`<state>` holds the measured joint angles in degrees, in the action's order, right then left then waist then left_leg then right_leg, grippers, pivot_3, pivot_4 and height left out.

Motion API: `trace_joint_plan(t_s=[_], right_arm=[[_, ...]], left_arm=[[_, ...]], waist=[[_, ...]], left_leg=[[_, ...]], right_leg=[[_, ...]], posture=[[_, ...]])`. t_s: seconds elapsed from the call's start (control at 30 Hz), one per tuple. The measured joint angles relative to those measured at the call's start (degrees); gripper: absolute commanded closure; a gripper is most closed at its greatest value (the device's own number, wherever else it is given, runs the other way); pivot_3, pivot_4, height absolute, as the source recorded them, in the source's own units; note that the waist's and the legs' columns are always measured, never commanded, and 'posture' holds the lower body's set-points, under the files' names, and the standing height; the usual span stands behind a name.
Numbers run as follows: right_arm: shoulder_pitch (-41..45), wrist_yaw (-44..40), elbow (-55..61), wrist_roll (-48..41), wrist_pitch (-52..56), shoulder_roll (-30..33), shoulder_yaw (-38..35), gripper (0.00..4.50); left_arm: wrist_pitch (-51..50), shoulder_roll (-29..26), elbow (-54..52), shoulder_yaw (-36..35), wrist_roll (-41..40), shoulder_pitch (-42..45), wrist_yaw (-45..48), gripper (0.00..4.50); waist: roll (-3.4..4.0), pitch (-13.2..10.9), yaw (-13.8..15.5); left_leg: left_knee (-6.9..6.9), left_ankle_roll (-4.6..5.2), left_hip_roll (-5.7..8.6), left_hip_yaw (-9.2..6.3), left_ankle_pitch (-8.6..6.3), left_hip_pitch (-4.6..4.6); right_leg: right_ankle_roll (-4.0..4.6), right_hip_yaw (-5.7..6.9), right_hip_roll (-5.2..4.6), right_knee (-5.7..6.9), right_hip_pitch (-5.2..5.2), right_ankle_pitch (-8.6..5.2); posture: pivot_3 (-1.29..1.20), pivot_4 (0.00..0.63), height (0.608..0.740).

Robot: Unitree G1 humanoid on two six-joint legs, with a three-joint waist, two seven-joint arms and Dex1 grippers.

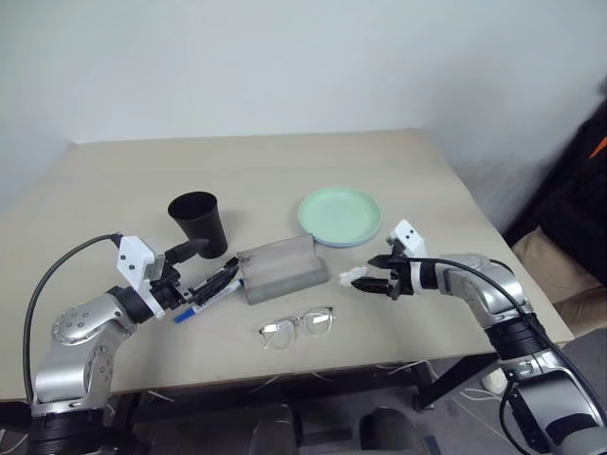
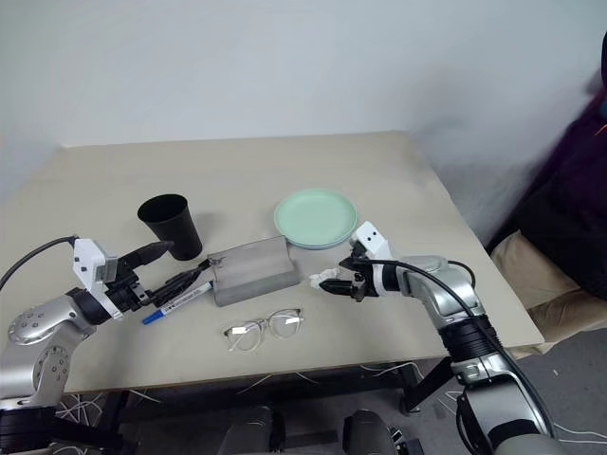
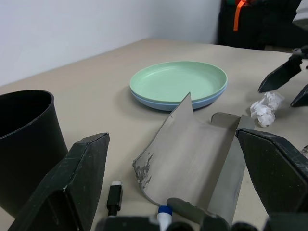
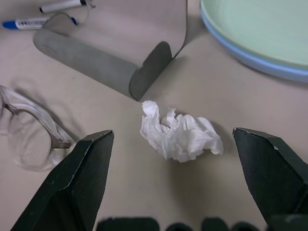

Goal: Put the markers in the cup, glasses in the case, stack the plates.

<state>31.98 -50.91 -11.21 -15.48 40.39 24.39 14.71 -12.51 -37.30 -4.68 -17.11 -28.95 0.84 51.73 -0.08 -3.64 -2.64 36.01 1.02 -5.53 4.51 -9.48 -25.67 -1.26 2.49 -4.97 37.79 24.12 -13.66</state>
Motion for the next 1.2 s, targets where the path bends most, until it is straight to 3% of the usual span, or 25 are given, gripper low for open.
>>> trace_joint_plan(t_s=[0.2,0.3,0.6,0.67,0.93,1.1,1.2], right_arm=[[1.0,0.4,-4.4,2.5,-3.2,-2.6,0.6,0.22],[1.6,0.7,-6.4,2.8,-4.1,-3.7,0.6,0.79],[3.2,0.8,-9.5,4.4,-5.8,-5.3,0.6,3.98],[3.6,0.8,-9.6,4.8,-7.0,-5.3,0.6,4.47],[9.9,-0.2,-10.7,2.8,-6.9,-5.9,-3.3,4.47],[22.9,4.9,-20.1,2.8,-11.9,-9.0,-8.7,4.47],[28.4,10.9,-33.3,5.5,-18.3,-12.8,-9.4,4.47]], left_arm=[[-0.3,0.0,0.0,0.0,0.0,-0.1,-0.4,0.00],[-0.3,0.0,0.0,0.0,0.0,-0.1,-0.4,0.00],[-0.3,0.0,-0.1,0.0,0.0,-0.2,-0.8,0.00],[-0.3,0.0,-0.1,0.0,0.0,-0.2,-0.9,0.00],[-0.3,0.0,-0.1,0.0,0.0,-0.1,-1.2,0.00],[-0.4,0.0,-0.1,0.2,0.0,0.4,-1.1,0.00],[-0.5,0.0,-0.2,0.3,0.0,0.4,-1.3,0.00]], waist=[[0.00,0.0,0.0],[-0.01,0.0,0.0],[0.00,0.0,0.0],[0.00,0.0,0.0],[0.03,0.0,-0.1],[-0.02,0.0,-0.2],[-0.01,0.0,-0.2]], left_leg=[[0.01,-0.03,-0.05,0.13,0.02,-0.01],[0.00,-0.03,-0.08,0.15,0.02,-0.01],[0.00,-0.04,-0.21,0.38,0.02,-0.01],[0.00,-0.04,-0.23,0.41,0.02,-0.01],[-0.01,-0.04,-0.40,0.65,0.01,-0.01],[-0.04,-0.06,-0.61,0.80,0.01,0.06],[-0.04,-0.11,-0.68,0.93,0.04,0.04]], right_leg=[[0.04,-0.02,0.00,0.00,0.05,0.04],[0.06,-0.02,0.00,0.01,0.08,0.06],[0.08,-0.03,0.00,0.01,0.19,0.15],[0.09,-0.03,0.00,0.01,0.21,0.16],[0.15,-0.03,-0.01,0.01,0.39,0.31],[0.25,0.13,0.01,-0.01,0.45,0.47],[0.27,0.13,0.01,-0.01,0.49,0.50]], posture=[[0.00,0.000,0.712],[0.00,0.000,0.712],[0.00,0.000,0.712],[0.00,0.000,0.712],[0.00,0.000,0.712],[0.00,0.000,0.712],[0.00,0.000,0.712]])
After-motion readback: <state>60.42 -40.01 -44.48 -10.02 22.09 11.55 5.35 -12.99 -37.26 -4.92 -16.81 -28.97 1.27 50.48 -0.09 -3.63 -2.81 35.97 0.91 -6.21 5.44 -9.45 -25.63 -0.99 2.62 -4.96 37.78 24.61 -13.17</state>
